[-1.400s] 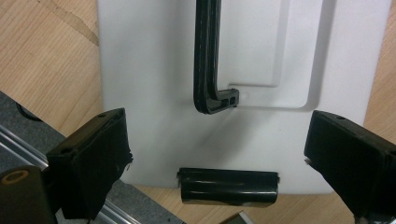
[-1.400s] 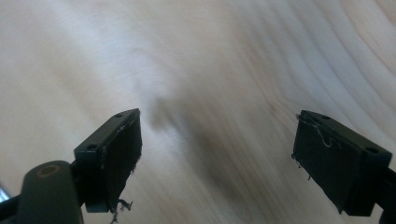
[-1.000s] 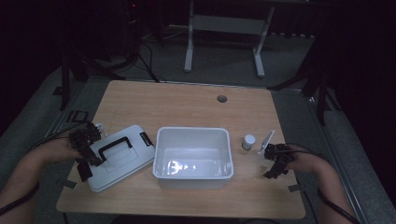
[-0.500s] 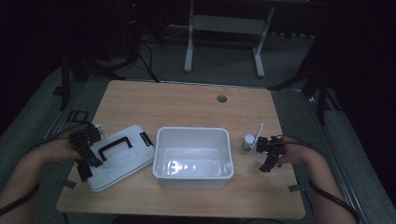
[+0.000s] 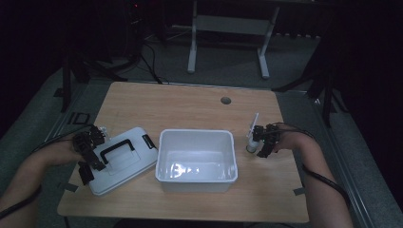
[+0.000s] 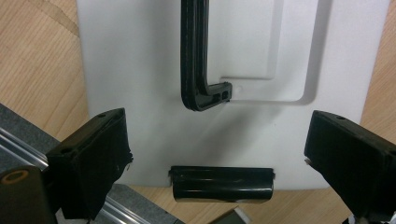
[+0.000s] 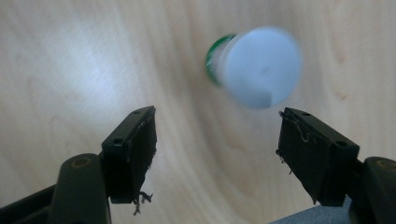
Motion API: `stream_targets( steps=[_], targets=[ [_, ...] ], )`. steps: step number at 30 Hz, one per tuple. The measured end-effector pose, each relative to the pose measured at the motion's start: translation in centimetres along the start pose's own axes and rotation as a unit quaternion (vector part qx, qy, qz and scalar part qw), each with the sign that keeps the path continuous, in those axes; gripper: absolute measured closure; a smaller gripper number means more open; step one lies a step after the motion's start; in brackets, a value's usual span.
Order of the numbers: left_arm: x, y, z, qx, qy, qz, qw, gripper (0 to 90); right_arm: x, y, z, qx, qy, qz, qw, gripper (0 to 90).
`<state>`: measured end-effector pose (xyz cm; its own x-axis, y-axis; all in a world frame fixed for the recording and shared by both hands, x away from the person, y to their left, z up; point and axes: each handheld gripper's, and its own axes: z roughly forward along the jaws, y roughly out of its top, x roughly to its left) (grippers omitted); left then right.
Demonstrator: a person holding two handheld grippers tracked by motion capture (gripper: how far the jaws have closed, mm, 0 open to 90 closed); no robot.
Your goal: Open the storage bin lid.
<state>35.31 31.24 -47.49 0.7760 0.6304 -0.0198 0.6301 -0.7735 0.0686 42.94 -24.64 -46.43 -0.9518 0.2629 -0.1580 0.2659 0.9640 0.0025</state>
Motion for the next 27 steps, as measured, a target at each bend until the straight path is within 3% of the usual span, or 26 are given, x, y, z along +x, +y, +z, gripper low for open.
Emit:
stream_targets(
  steps=[7,14,27],
  targets=[
    [0.0,-0.1,-0.1,0.005,-0.001,-0.001,1.0,6.2,-0.7,1.2,0.6,0.02,-0.012,-0.02,0.9995,31.1],
    [-0.1,0.0,0.0,0.008,0.0,-0.001,1.0,6.2,-1.1,2.0,1.1,0.011,-0.001,-0.022,0.9997,34.6],
    [0.0,0.1,0.1,0.014,0.0,0.0,0.9999,6.2,-2.2,3.1,2.8,0.02,0.022,-0.035,0.9989,46.9]
  ],
)
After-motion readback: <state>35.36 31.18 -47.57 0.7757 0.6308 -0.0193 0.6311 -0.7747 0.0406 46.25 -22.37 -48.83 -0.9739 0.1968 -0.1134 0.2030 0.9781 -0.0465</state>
